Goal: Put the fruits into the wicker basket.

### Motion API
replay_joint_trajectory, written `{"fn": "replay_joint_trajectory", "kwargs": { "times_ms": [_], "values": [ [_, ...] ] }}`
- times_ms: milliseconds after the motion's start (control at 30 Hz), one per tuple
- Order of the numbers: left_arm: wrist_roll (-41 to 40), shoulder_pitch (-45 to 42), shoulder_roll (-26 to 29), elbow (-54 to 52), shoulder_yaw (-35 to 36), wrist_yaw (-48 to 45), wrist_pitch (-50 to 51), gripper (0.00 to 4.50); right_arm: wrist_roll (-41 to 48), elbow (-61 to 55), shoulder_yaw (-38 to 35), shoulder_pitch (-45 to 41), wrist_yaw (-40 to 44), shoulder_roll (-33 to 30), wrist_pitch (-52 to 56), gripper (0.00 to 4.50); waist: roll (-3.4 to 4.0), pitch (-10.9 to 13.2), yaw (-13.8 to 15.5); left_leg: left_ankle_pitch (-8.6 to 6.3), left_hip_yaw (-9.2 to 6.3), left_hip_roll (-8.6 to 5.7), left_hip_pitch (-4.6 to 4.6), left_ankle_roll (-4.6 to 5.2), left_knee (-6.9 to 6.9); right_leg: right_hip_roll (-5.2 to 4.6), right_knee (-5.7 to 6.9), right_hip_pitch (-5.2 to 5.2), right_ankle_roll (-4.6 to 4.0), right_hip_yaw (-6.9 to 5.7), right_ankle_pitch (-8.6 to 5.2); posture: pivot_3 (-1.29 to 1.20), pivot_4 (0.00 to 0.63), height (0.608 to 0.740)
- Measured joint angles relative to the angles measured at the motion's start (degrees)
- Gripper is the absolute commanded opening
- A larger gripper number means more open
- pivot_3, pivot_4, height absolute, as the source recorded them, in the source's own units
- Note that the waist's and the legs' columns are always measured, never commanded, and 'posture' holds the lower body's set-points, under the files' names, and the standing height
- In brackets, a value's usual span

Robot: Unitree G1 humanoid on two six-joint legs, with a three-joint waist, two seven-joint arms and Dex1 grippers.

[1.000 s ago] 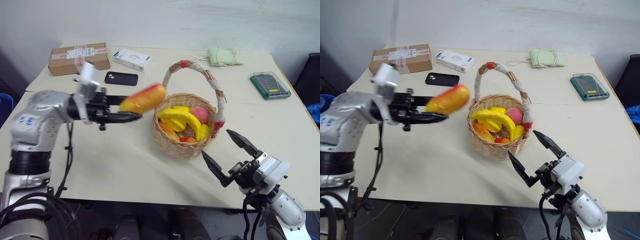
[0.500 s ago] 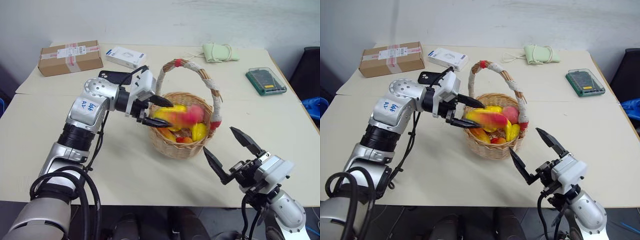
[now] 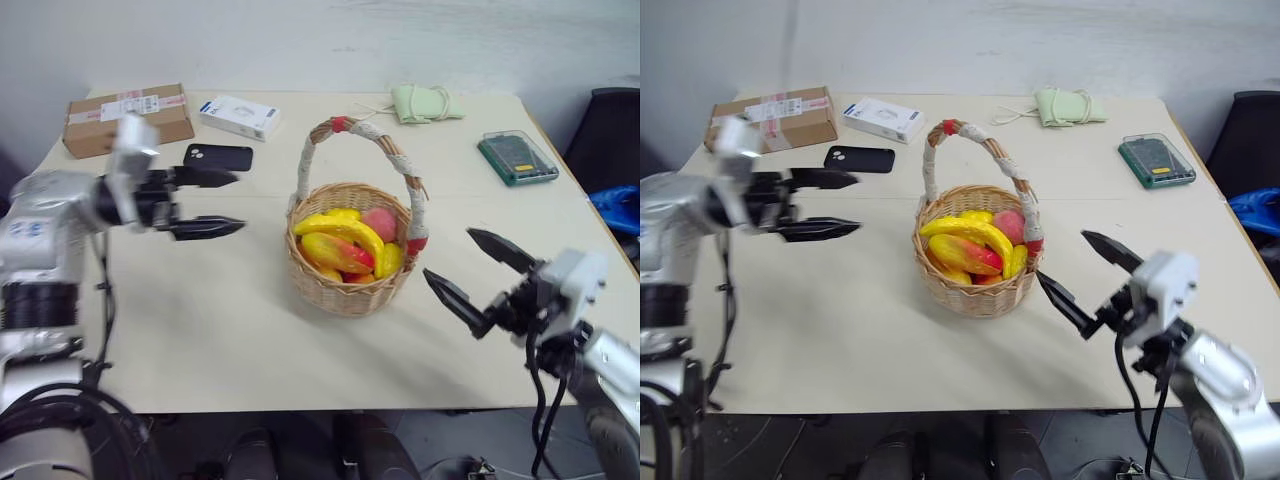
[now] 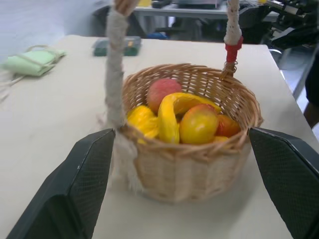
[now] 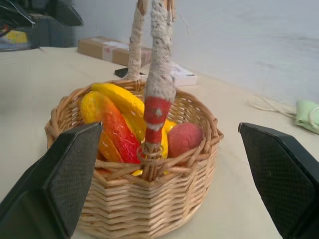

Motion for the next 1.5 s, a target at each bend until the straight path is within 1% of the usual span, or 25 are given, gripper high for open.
{"fn": "replay_joint_trajectory", "kwargs": {
  "times_ms": [67,133,200,300,400,500,567,600,667,800,900,967,1167,1233,1333,1433,1500],
  "values": [
    [-4.02,6.45,0.00,-4.35,3.28,-2.08,0.93,4.46,2.38,2.63,1.31,-4.78,1.92,-1.83,4.04,4.50,0.03,0.02,0.24,-0.01,-0.02,0.01,0.07,0.03,-0.02,-0.05,-0.03,0.07,0.00,-0.03,0.00,0.00,0.150,0.740],
    [-6.11,12.38,-0.35,-8.43,3.69,-3.33,1.73,4.46,2.70,5.68,4.65,-9.08,3.76,-2.21,7.03,4.50,-0.02,0.05,0.90,-0.04,-0.04,0.02,0.03,0.07,0.01,-0.06,-0.07,0.08,-0.01,-0.05,0.00,0.00,0.150,0.740],
    [-6.95,16.11,-0.73,-12.04,3.39,-3.28,1.80,4.46,2.68,8.72,7.41,-13.34,4.83,-1.67,9.08,4.50,-0.03,0.08,1.30,-0.07,-0.04,0.00,-0.09,0.13,0.08,-0.11,-0.08,0.01,-0.01,-0.05,0.01,0.00,0.150,0.740],
    [-8.66,18.24,-1.58,-17.08,4.07,-0.97,2.14,4.50,1.36,11.13,10.45,-17.01,6.97,-1.65,10.66,3.93,-0.04,0.07,1.66,-0.12,-0.07,-0.04,-0.34,0.21,0.12,-0.17,-0.11,-0.14,0.01,-0.07,0.03,0.00,0.150,0.740],
    [-9.88,20.12,-2.31,-20.63,4.87,1.87,2.35,4.50,-1.35,13.48,11.73,-17.90,7.71,-0.78,10.43,2.85,-0.04,0.07,1.50,-0.15,0.04,-0.05,-0.44,0.24,0.09,-0.17,-0.15,-0.27,0.05,0.02,0.05,0.00,0.150,0.740],
    [-11.25,22.25,-2.52,-22.67,5.35,4.25,3.91,4.50,-1.47,14.33,11.71,-18.17,9.52,-0.20,10.28,1.75,-0.02,0.08,1.29,-0.14,0.13,-0.01,-0.48,0.18,0.04,-0.14,-0.14,-0.39,0.05,0.06,0.05,0.00,0.150,0.740],
    [-12.13,23.19,-3.05,-23.68,5.34,5.57,4.60,4.50,-1.93,14.32,11.72,-18.30,10.84,-0.20,9.77,1.12,-0.01,0.09,1.19,-0.11,0.15,0.02,-0.45,0.10,0.02,-0.10,-0.13,-0.40,0.04,0.07,0.05,0.00,0.150,0.740],
    [-12.31,23.56,-3.23,-24.07,5.33,6.08,4.71,4.50,-2.54,14.33,11.72,-18.25,11.46,-0.20,9.09,0.71,-0.01,0.09,1.21,-0.11,0.13,0.03,-0.45,0.11,0.02,-0.07,-0.12,-0.41,0.04,0.07,0.05,0.00,0.150,0.740],
    [-12.96,23.72,-3.82,-24.99,5.31,7.10,5.08,4.50,-4.42,14.31,11.64,-17.40,12.16,0.00,6.83,0.16,-0.01,0.09,1.30,-0.11,0.11,0.02,-0.44,0.11,0.01,-0.05,-0.11,-0.41,0.04,0.06,0.05,0.00,0.150,0.740],
    [-14.64,21.84,-5.53,-25.46,3.56,8.70,5.96,4.50,-6.15,13.36,10.13,-14.48,11.76,1.17,3.71,0.17,-0.01,0.09,1.49,-0.09,0.10,0.00,-0.43,0.09,0.08,-0.06,-0.06,-0.38,0.04,0.06,0.05,0.00,0.150,0.740],
    [-14.93,17.86,-9.28,-25.28,0.71,10.00,5.94,4.50,-5.47,12.15,6.29,-12.56,9.68,1.99,3.78,0.17,0.02,0.11,1.70,-0.05,0.13,-0.13,-0.49,0.07,0.14,-0.10,-0.07,-0.38,0.17,0.09,0.13,0.00,0.150,0.740],
    [-15.20,16.93,-10.37,-25.01,-0.78,10.24,5.95,4.50,-4.36,11.12,2.89,-11.63,8.21,2.02,4.02,0.17,0.03,0.11,1.56,-0.03,0.18,-0.15,-0.48,0.03,0.14,-0.12,-0.08,-0.38,0.20,0.14,0.15,0.00,0.150,0.740],
    [-15.62,13.35,-11.50,-20.55,-4.62,9.45,8.83,4.50,-4.64,10.28,-13.16,-6.37,4.44,0.91,2.46,0.17,0.05,0.12,1.48,-0.01,0.17,-0.24,-0.43,-0.06,0.08,0.05,-0.12,-0.39,0.18,0.15,0.14,0.00,0.150,0.740],
    [-15.35,11.41,-12.71,-18.58,-5.51,9.06,8.19,4.50,-5.14,11.99,-18.24,-4.53,3.68,0.90,1.57,0.17,0.07,0.14,1.50,0.00,0.19,-0.26,-0.42,-0.07,0.09,0.06,-0.10,-0.39,0.17,0.16,0.14,0.00,0.150,0.740],
    [-14.14,9.67,-14.25,-16.22,-6.65,8.39,6.69,4.50,-7.08,15.83,-22.06,-2.86,3.89,0.64,-0.89,0.17,0.11,0.15,1.34,0.01,0.26,-0.31,-0.39,-0.07,0.12,0.08,-0.07,-0.38,0.17,0.22,0.15,0.00,0.150,0.740],
    [-13.68,8.34,-15.66,-14.31,-7.92,7.67,6.28,4.50,-10.79,25.10,-22.70,-3.23,4.99,-0.47,-5.46,0.17,0.11,0.16,1.05,0.05,0.35,-0.42,-0.35,0.01,0.12,0.12,-0.06,-0.37,0.25,0.30,0.22,0.00,0.150,0.740],
    [-13.54,8.29,-15.71,-12.83,-8.39,6.50,6.39,4.50,-11.75,31.05,-22.70,-4.31,4.83,-0.41,-7.10,0.17,0.22,0.22,0.87,0.08,0.37,-0.44,-0.35,0.00,0.15,0.11,-0.02,-0.38,0.27,0.34,0.23,0.00,0.150,0.740]
  ]
}}
